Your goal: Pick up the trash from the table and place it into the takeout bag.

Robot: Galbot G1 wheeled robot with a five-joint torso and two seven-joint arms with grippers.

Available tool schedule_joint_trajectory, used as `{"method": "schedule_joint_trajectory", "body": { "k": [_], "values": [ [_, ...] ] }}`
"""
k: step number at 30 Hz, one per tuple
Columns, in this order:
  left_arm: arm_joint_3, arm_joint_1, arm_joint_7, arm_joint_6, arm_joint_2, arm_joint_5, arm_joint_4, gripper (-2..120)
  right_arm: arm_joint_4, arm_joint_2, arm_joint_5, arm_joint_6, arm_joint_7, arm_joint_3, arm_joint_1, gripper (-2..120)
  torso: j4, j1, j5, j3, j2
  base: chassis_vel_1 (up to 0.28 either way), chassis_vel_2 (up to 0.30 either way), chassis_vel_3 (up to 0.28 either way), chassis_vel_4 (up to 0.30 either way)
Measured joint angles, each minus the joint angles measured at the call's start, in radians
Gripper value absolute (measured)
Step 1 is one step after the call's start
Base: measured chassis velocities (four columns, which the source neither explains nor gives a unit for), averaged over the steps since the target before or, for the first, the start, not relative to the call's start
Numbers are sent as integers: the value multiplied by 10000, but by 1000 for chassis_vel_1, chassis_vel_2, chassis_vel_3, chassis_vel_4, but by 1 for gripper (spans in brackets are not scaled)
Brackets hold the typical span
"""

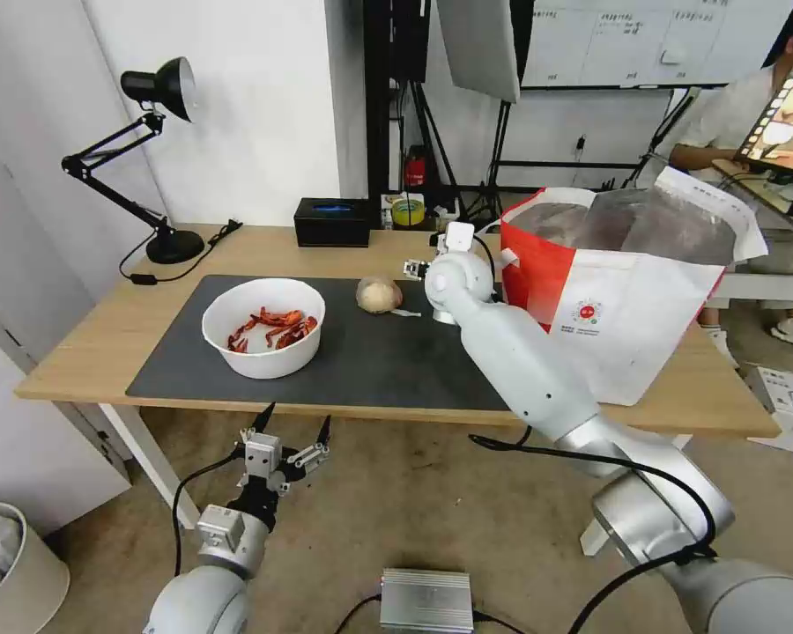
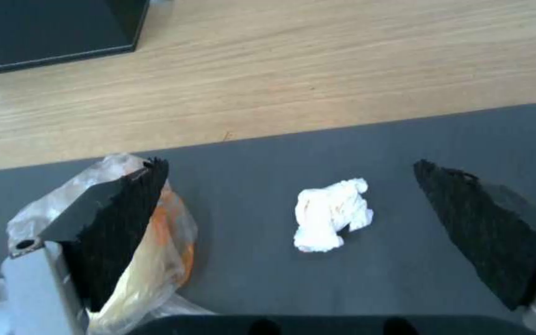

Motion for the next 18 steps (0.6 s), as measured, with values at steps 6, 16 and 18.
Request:
{"method": "schedule_joint_trajectory", "body": {
  "k": [6, 16, 18],
  "values": [
    [-13, 25, -1, -8, -23, 16, -27, 100, -605, 294, -97, -6, -7, 285, 227, 100, 0, 0, 0, 0, 0, 0, 0, 0, 0],
    [-35, 18, -4, -17, -16, 19, -34, 100, -1452, 601, -244, -66, -154, 732, 576, 100, 0, 0, 0, -1, 0, 0, 0, 0, 0],
    [-35, 13, -4, -17, -16, 18, -35, 100, -1551, 632, -266, -78, -205, 779, 615, 100, 0, 0, 0, -1, 0, 0, 0, 0, 0]
  ]
}}
